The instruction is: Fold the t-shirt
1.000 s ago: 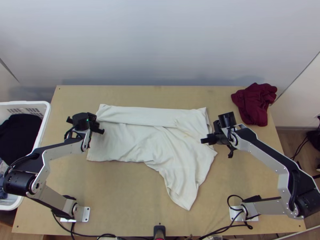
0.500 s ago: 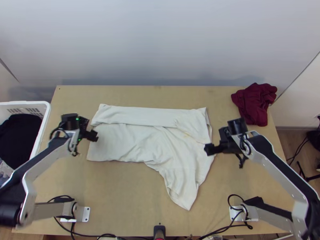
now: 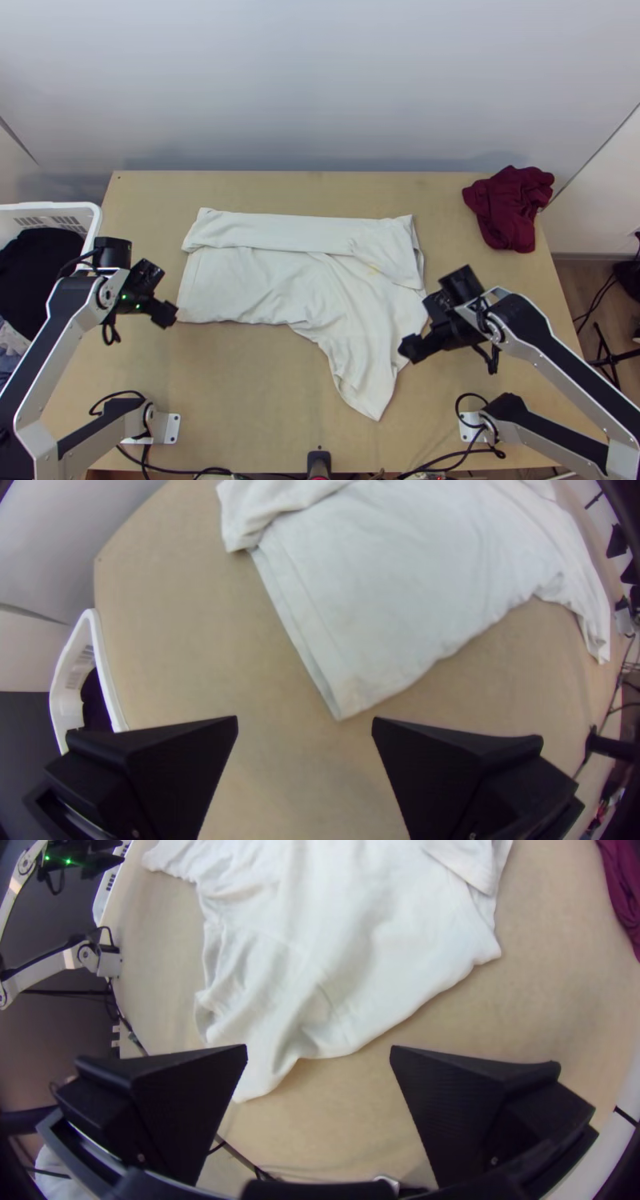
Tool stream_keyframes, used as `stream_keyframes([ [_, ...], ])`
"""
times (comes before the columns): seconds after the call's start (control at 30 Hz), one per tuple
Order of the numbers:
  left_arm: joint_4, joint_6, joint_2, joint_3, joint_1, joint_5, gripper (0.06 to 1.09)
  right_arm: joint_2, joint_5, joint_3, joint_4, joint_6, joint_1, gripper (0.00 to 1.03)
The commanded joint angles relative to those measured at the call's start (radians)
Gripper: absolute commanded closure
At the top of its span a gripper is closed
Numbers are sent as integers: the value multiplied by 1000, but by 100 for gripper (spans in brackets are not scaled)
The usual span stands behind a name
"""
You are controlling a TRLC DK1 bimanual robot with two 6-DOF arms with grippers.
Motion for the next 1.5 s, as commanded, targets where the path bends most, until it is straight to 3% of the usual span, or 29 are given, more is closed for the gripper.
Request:
stream_keyframes([
  [0.0,-280,70,-8,57,6,60,11,35,-30,-12,-40,2,75,3],
  [0.2,-278,16,83,47,101,218,11,67,-30,9,-38,-4,103,4],
  [0.33,-189,-27,84,4,137,288,11,57,-30,19,-40,-1,112,4],
  [0.73,102,-214,79,-156,86,290,11,49,-30,28,-83,-7,123,4],
  [1.23,212,-406,90,-197,-6,290,12,44,-30,20,-92,-14,125,4],
  [1.33,212,-429,87,-210,-38,290,28,44,-30,12,-91,-21,129,4],
  [1.4,209,-434,84,-216,-52,297,47,46,-30,8,-89,-21,135,4],
  [1.43,214,-441,79,-219,-57,306,63,49,-30,5,-85,-21,137,4],
  [1.47,214,-441,79,-219,-58,326,86,52,-30,2,-81,-21,141,4],
])
